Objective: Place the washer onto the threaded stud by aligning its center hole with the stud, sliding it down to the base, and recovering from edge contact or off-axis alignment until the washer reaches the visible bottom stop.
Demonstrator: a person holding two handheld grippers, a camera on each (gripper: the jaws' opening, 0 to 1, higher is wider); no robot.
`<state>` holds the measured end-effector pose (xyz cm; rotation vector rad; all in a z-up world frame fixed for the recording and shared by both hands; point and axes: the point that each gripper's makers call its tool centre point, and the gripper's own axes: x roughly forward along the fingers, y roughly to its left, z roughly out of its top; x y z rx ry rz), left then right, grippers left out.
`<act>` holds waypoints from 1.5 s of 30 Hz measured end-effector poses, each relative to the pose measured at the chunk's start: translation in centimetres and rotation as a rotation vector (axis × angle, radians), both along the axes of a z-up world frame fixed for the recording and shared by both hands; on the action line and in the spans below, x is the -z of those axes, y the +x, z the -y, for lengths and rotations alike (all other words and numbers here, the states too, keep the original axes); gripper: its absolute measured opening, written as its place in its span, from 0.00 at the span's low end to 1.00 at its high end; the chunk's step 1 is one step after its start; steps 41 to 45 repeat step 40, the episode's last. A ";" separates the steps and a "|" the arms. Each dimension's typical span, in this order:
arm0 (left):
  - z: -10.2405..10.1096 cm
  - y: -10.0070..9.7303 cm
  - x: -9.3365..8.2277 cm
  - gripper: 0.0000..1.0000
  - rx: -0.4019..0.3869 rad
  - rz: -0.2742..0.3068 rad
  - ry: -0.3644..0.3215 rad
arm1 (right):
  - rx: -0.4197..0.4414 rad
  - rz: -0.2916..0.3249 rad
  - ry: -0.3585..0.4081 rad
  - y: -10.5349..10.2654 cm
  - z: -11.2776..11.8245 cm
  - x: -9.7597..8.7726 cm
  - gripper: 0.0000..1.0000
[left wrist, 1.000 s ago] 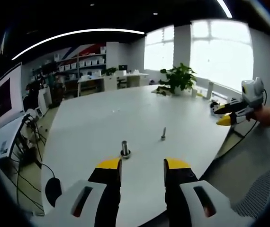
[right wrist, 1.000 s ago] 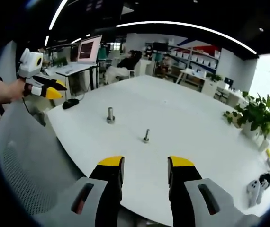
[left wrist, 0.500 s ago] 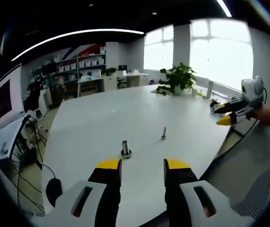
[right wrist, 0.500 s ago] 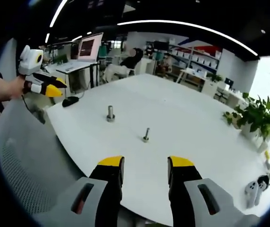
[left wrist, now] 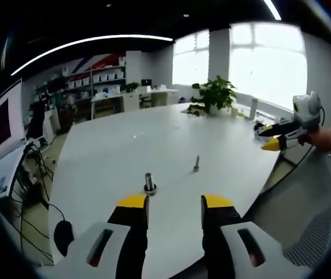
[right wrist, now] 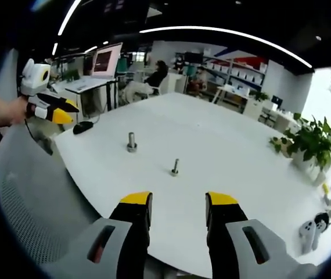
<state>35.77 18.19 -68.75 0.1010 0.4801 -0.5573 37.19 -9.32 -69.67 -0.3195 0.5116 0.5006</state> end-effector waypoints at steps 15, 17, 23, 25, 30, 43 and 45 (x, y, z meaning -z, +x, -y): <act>0.7 -0.3 0.3 0.34 0.039 -0.016 0.006 | 0.021 0.019 0.017 0.1 0.5 -0.4 0.39; 0.6 -0.2 0.4 0.34 0.038 -0.024 -0.001 | 0.029 0.016 0.022 0.2 0.5 -0.4 0.39; 0.6 -0.2 0.4 0.34 0.036 -0.029 -0.011 | 0.026 0.013 0.013 0.2 0.6 -0.2 0.39; 0.6 -0.4 0.7 0.33 0.037 -0.041 -0.004 | 0.023 0.014 0.012 0.3 0.5 -0.2 0.39; 0.7 -0.4 0.7 0.33 0.045 -0.041 0.001 | 0.026 0.010 0.022 0.5 0.7 -0.1 0.39; 1.2 -0.5 0.8 0.34 0.065 -0.054 -0.007 | 0.044 0.004 0.017 0.5 1.1 0.1 0.39; 1.2 -0.5 0.8 0.34 0.065 -0.054 -0.007 | 0.044 0.004 0.017 0.5 1.1 0.1 0.39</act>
